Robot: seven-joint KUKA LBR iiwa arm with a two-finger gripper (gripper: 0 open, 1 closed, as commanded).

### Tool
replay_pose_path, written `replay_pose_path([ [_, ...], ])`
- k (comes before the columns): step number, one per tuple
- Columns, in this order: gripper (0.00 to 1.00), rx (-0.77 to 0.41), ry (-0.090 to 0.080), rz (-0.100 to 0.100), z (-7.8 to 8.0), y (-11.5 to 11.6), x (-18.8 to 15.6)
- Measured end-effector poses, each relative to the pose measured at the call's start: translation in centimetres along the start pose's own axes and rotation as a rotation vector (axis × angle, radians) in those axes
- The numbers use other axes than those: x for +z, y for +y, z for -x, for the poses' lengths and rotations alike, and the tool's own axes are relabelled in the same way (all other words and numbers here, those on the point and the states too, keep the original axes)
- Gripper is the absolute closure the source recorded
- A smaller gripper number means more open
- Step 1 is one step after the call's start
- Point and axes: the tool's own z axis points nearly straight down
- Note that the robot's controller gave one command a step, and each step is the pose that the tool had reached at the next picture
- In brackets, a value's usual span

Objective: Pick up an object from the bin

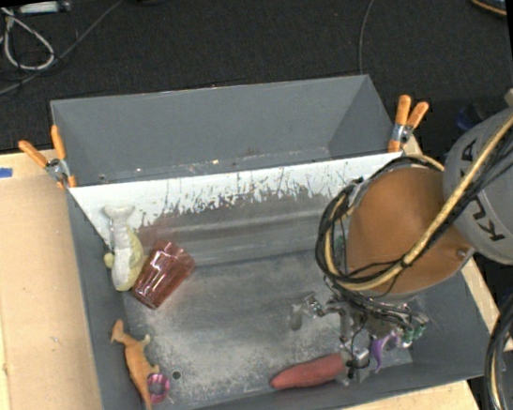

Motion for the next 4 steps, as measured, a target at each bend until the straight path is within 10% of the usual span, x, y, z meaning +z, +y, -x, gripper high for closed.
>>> replay_pose_path([
  [1,0.0,-0.047,-0.003,-0.003,1.7,-1.4,7.6],
  [2,1.0,-0.138,-0.003,0.0,0.6,-0.8,7.4],
  [4,1.0,-0.137,0.0,0.001,0.6,-0.8,7.1],
])
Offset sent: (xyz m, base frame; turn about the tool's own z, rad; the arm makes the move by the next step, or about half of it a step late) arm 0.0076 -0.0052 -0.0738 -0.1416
